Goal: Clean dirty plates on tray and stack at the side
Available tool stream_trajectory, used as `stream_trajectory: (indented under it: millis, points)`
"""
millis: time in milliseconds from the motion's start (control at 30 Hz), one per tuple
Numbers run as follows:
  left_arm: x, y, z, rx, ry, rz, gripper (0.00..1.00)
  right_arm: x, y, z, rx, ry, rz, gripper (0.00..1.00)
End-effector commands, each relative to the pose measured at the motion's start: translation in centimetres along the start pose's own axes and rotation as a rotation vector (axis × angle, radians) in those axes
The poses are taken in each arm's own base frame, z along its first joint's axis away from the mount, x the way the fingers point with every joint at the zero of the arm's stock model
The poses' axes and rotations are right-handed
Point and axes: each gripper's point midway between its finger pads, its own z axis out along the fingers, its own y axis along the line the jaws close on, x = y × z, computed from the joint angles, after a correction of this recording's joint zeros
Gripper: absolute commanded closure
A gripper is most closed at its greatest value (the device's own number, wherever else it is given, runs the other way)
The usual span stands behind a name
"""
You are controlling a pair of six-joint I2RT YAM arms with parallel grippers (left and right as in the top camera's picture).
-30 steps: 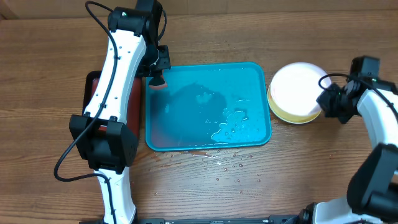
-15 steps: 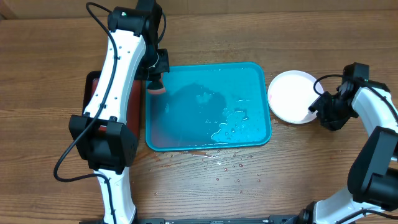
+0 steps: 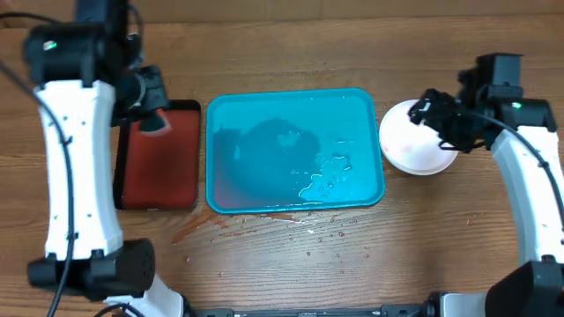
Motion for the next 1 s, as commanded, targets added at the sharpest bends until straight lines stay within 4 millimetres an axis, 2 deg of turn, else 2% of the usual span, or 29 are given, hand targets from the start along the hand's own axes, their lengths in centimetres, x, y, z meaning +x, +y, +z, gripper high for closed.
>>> stream_trajectory:
  millis: [0,133,267,400,533,733,933,967]
  points:
    - [0.7,2.8,1.3,-0.038,0.055,-0.028,0.96,1.2,2.4,0.6,-0.02,0.022,-0.08,0.12]
    - [0.8,5.5,4.9,-0.061,0.106,-0.073,0.96,2.2,4.2,1.2,0.011,0.012,-0.161,0.11]
    - [0.5,7.3,10.2,-0.071,0.113,-0.093,0.96,3.0,5.8,1.4,-0.001,0.011,-0.209,0.08]
    - [0.4,7.9,15.9,-0.064,0.084,0.019,0.96,3.4,6.3,1.5,-0.008,0.018,-0.224,0.02]
    - [1.1,8.0,20.1,-0.061,0.053,0.092,0.96,3.5,6.2,1.5,-0.004,0.024,-0.223,0.02]
    - [1.9,9.1,23.8,-0.111,-0.007,0.099,0.96,3.6,6.1,1.5,-0.001,0.028,-0.222,0.01]
    - [2.1,9.2,25.5,-0.109,-0.057,0.098,0.95,3.8,6.0,1.5,0.002,0.035,-0.221,0.01]
    - [2.0,9.2,25.5,-0.109,-0.06,0.098,0.9,3.8,6.0,1.5,0.003,0.035,-0.221,0.01]
